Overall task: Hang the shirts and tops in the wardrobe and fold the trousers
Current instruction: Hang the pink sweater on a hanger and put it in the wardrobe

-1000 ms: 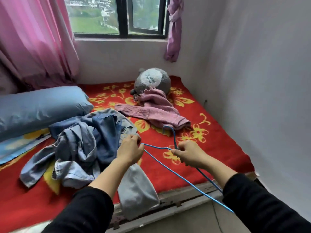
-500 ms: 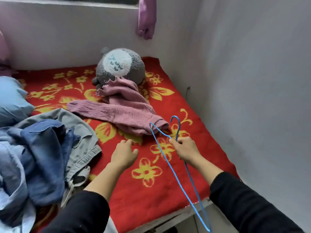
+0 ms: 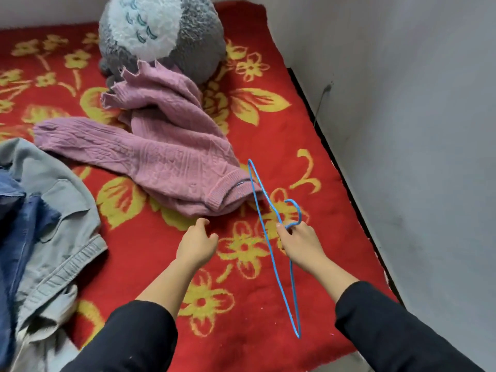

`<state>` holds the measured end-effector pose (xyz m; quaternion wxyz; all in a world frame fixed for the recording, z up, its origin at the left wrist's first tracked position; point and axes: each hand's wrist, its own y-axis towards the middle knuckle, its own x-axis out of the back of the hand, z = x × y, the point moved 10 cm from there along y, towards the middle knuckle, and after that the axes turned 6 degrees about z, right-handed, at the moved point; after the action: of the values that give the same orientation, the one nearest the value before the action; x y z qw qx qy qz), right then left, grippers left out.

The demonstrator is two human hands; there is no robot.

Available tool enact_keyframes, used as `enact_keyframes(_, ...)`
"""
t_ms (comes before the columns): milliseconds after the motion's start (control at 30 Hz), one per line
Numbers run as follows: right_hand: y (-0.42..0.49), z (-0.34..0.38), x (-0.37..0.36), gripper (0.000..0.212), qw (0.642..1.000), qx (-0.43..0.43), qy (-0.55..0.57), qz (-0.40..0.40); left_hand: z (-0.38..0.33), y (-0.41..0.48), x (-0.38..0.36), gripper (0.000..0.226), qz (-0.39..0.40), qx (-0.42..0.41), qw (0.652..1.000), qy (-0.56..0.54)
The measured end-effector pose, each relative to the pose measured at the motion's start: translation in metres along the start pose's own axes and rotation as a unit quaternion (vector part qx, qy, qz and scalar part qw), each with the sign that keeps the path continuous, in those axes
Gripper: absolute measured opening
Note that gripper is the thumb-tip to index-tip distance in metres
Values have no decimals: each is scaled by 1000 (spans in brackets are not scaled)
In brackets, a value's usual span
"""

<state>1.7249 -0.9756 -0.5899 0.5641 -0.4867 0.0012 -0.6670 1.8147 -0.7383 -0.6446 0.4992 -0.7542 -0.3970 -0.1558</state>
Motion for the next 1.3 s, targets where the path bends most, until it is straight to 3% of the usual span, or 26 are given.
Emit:
enact_keyframes(167, 28, -32, -11, 32, 999, -7, -4, -38, -12, 66, -15, 64, -43, -10, 998, -51)
enact_keyframes(233, 32, -43, -23, 21, 1000, -18, 5, -22, -10, 88, -23, 64, -51, 15, 991, -124)
enact_keyframes(267, 34, -50, -31, 26, 1000, -24, 9, -10, -7, 98, -28, 62, -55, 28, 983, -171)
enact_keyframes(333, 38, -58, -42, 41, 999, -31, 21, 6, 0, 118, -37, 51, -66, 54, 956, -279)
enact_keyframes(467, 45, -61, -48, 61, 996, -30, 80, 12, 16, 127, -19, 19, -155, 98, 863, -471)
enact_keyframes(500, 46, -58, -47, 62, 995, -27, 98, 12, 14, 119, -5, 13, -178, 78, 860, -472)
enact_keyframes(667, 50, -21, -32, 39, 982, -8, 186, 36, -18, 40, 77, 14, -225, -111, 910, -330)
enact_keyframes(800, 47, 46, -6, 37, 975, 61, 210, 43, 0, -15, 141, 18, -233, -151, 888, -367)
enact_keyframes(967, 10, 179, 11, 34, 949, 225, 201, 94, -10, -100, 234, 32, -273, -191, 861, -383)
enact_keyframes(1067, -32, 263, 11, 55, 905, 303, 233, 188, -21, -150, 279, 36, -227, -220, 864, -391)
enact_keyframes(1200, -96, 352, -8, 95, 855, 389, 166, 299, -54, -217, 321, 35, -150, -299, 863, -378)
enact_keyframes(1233, -110, 367, -14, 92, 849, 398, 147, 314, -60, -232, 329, 35, -147, -311, 863, -370)
enact_keyframes(1300, -134, 389, -24, 63, 843, 424, 112, 312, -63, -258, 340, 37, -160, -324, 859, -362)
